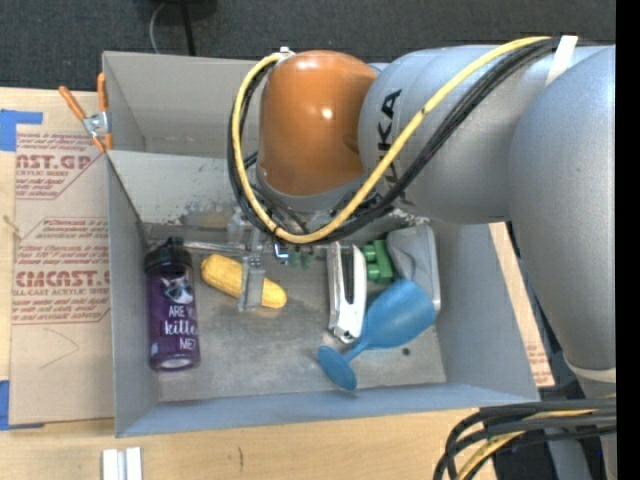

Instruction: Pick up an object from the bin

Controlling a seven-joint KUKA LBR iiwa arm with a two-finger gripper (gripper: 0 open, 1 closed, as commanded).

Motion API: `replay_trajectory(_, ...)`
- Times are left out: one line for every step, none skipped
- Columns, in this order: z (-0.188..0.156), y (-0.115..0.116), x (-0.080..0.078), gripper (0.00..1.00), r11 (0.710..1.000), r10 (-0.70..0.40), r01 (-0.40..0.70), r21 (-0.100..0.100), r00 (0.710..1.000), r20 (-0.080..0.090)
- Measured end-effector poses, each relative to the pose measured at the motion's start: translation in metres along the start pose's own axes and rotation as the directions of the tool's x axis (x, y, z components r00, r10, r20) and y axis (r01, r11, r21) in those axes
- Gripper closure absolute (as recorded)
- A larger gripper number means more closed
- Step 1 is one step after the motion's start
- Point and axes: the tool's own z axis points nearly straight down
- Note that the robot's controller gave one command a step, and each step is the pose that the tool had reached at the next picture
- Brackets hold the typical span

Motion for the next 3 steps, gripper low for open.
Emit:
replay_trajectory(-0.005,-0.001,-0.002,0.00,1.000,0.002,-0.002,-0.001,1.000,0.008)
replay_trajectory(0.062,-0.013,-0.007,0.00,0.999,0.047,-0.047,-0.003,0.999,0.009)
replay_trajectory(0.096,-0.021,-0.005,0.00,0.995,0.100,-0.100,-0.003,0.995,0.005)
